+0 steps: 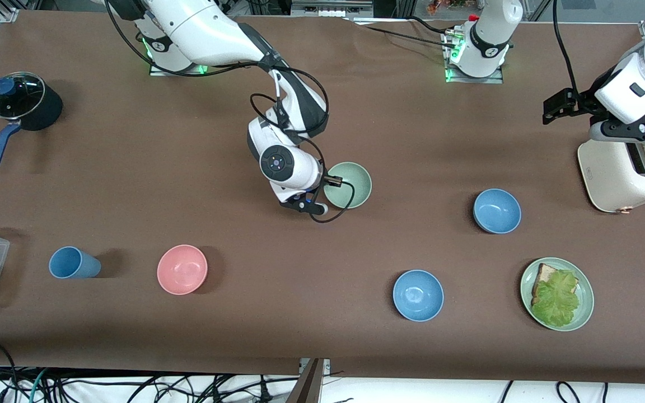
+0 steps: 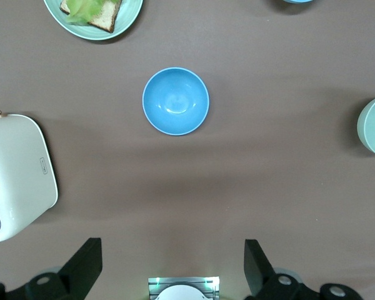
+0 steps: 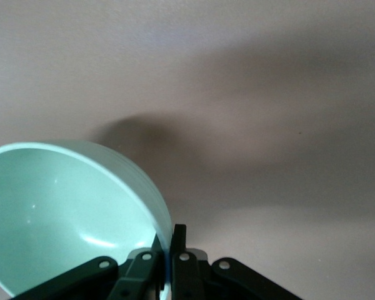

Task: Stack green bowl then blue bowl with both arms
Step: 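Lift the green bowl with the right gripper and carry it to mid-table, then set down the green bowl while the left gripper reaches the blue bowl, then grasp the blue bowl rim with the left gripper while the right gripper withdraws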

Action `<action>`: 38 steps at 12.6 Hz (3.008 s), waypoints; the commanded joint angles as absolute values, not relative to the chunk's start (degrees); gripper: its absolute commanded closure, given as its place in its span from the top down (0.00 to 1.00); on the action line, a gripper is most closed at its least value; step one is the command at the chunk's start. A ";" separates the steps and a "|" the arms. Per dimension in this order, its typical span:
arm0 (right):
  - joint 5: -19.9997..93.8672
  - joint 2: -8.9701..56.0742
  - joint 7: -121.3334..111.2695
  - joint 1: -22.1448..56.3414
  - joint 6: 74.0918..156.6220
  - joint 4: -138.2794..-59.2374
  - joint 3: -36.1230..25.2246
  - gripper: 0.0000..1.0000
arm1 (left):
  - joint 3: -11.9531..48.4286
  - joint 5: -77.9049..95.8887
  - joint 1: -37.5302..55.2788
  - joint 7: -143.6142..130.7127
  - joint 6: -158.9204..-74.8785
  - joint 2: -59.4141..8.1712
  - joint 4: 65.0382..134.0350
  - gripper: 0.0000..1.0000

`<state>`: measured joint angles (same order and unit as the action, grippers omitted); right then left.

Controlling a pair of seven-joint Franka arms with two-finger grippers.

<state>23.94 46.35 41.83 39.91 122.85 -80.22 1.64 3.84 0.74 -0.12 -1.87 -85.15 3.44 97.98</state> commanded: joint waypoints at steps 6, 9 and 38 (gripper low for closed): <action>24.09 48.08 41.66 39.99 124.45 -79.10 1.85 0.99 | 3.69 0.70 -0.70 -1.76 -84.64 3.25 97.47 1.00; 24.26 46.07 40.96 39.29 123.58 -78.75 1.41 1.00 | 3.17 0.62 -2.97 -1.76 -86.47 1.15 97.12 1.00; 0.89 14.17 -1.58 9.50 93.07 -79.80 -12.40 1.00 | 2.64 -0.53 -7.12 7.37 -137.20 -25.84 118.39 1.00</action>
